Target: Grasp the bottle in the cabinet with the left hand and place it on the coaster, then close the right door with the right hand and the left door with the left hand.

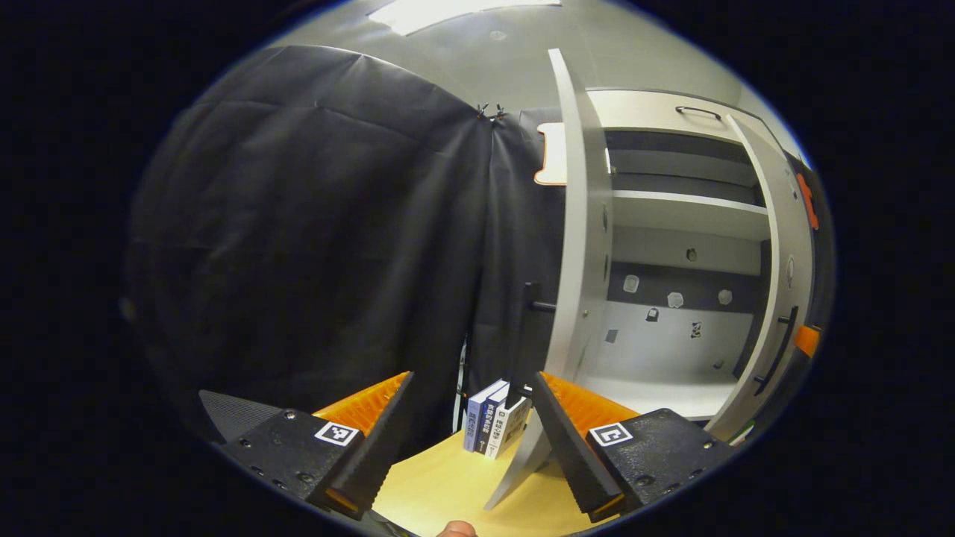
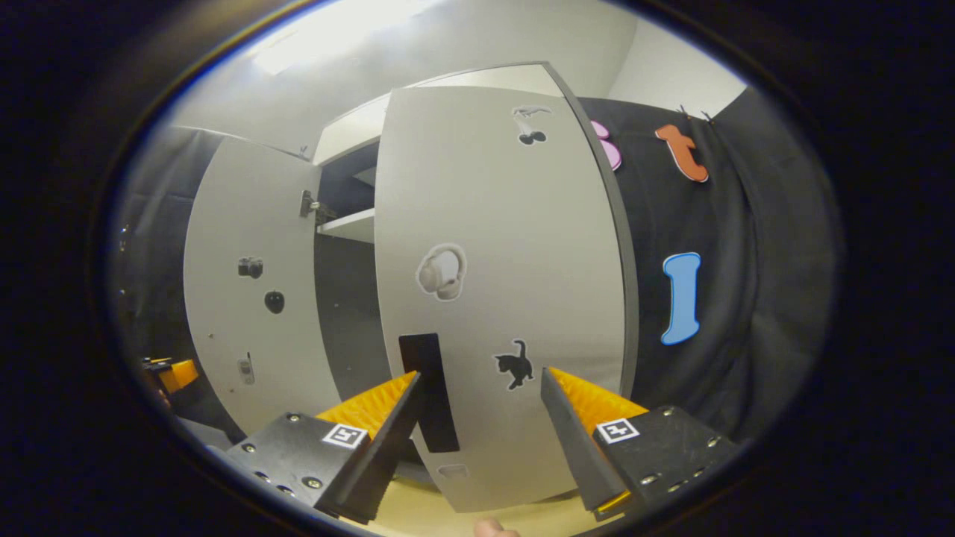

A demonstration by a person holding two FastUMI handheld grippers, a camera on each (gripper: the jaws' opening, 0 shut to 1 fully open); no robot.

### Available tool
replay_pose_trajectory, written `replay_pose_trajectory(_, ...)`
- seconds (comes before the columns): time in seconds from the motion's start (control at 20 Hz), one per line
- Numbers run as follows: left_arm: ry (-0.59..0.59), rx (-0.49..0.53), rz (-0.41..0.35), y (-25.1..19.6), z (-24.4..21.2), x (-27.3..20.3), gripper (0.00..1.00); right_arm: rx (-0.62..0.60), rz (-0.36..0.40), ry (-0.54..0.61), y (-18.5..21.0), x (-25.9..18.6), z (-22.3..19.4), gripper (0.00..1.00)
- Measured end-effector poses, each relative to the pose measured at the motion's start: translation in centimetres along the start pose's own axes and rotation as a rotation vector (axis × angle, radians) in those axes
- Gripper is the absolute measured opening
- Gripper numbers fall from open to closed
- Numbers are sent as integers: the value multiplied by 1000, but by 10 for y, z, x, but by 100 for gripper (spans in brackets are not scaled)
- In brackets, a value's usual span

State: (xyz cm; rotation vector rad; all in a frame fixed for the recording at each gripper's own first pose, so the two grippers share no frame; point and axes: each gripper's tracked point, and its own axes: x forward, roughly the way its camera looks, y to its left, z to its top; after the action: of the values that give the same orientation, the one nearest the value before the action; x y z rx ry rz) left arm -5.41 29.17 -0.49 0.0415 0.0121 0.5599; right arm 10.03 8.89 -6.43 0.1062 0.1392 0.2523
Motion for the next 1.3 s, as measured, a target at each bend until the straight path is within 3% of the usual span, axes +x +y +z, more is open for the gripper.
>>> replay_pose_trajectory(0.15, 7, -16, -19, 5, -1, 11, 93, -1, -15, 6, 0, 2, -2, 96)
replay_pose_trajectory(0.25, 9, -18, -44, 6, -1, 18, 96, -6, -28, 4, -1, 4, -1, 96)
replay_pose_trajectory(0.3, 9, -12, -66, 3, -1, 21, 94, -9, -35, 2, -1, 4, -2, 92)
replay_pose_trajectory(0.5, 6, 38, -137, -4, 0, 30, 96, -19, -67, 1, -4, 9, -3, 96)
replay_pose_trajectory(0.6, 3, 45, -160, -9, 3, 32, 94, -15, -77, -4, -3, 9, -2, 92)
replay_pose_trajectory(0.65, 3, 48, -163, -9, 3, 34, 92, -14, -78, -9, -3, 9, -1, 96)
replay_pose_trajectory(0.7, 7, 53, -175, -11, 3, 35, 96, -15, -82, -14, -4, 9, -1, 96)
replay_pose_trajectory(0.9, 2, 87, -252, -16, 4, 36, 90, -14, -88, -19, -5, 13, -2, 96)
replay_pose_trajectory(0.95, 0, 93, -259, -17, 5, 37, 95, -16, -90, -19, -6, 14, -2, 96)
replay_pose_trajectory(1.05, 0, 83, -273, -19, 4, 36, 95, -24, -97, -19, -9, 17, -1, 92)
replay_pose_trajectory(1.3, 2, 55, -321, -31, 0, 33, 94, -33, -99, -13, -11, 26, -2, 96)
